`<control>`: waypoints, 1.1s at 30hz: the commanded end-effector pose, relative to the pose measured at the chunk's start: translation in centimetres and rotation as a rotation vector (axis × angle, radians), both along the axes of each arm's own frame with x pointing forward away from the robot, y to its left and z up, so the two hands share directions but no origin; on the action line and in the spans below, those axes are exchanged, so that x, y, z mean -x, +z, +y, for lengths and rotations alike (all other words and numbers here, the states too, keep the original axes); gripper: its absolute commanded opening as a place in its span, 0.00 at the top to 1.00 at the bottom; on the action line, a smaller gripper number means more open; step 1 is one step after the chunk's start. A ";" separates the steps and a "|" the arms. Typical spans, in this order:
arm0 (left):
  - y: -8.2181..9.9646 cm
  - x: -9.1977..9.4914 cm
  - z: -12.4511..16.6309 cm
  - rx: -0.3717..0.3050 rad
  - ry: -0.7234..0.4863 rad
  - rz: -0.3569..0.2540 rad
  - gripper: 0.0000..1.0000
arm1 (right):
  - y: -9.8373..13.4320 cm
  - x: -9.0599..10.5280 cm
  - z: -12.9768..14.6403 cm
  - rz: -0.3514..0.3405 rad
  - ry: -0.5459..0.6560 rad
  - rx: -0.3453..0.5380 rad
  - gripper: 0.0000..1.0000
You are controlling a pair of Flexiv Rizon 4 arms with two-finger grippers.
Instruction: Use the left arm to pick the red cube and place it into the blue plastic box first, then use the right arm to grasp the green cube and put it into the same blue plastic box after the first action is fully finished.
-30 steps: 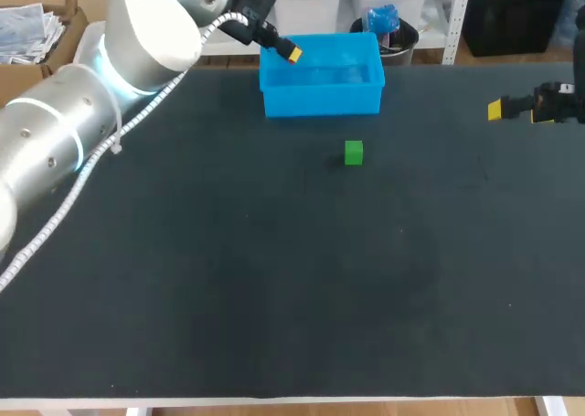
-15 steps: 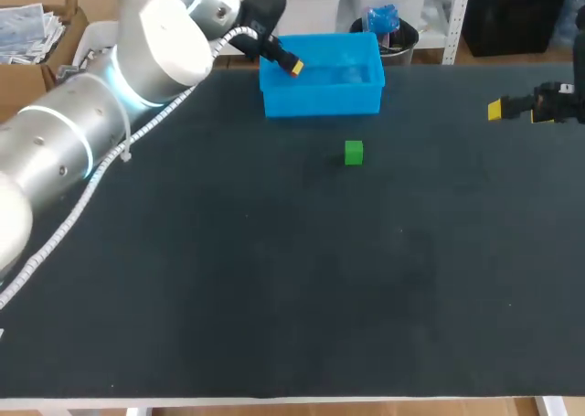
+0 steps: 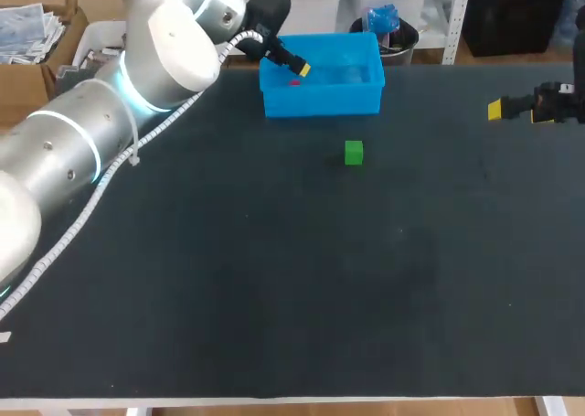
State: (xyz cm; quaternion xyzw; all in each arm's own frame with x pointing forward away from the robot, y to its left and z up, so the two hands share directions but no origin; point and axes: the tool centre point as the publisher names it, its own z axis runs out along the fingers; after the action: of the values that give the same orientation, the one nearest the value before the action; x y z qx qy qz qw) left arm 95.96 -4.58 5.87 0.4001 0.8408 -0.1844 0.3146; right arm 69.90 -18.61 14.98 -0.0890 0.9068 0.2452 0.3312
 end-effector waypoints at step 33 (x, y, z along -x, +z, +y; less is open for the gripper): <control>7.3 14.8 14.2 0.016 0.030 -0.037 0.00 | 0.0 -0.1 0.0 0.001 0.000 0.001 0.00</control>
State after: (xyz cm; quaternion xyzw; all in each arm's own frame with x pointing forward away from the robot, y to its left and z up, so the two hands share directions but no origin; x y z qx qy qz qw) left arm 90.06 4.37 12.50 0.4192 0.8644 -0.1691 0.2201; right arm 69.90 -18.61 14.98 -0.0890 0.9068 0.2452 0.3312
